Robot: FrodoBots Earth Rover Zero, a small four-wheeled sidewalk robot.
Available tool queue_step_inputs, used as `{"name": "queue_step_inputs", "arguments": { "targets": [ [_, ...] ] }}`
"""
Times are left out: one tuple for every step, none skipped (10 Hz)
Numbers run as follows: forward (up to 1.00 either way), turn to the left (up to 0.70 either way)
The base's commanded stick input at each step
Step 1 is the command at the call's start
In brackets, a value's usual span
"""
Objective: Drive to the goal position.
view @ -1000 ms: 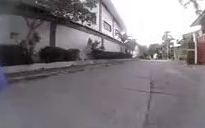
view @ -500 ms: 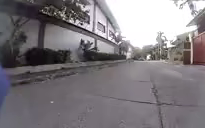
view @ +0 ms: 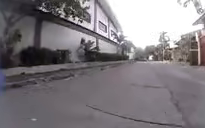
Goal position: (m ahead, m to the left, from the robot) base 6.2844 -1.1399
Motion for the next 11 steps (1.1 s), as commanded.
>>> {"name": "queue_step_inputs", "arguments": {
  "targets": [
    [1.0,-0.17],
    [1.0,0.04],
    [1.0,0.0],
    [1.0,0.0],
    [1.0,0.0],
    [1.0,0.04],
    [1.0,0.07],
    [1.0,0.07],
    [1.0,0.05],
    [1.0,-0.27],
    [1.0,-0.4]
  ]
}}
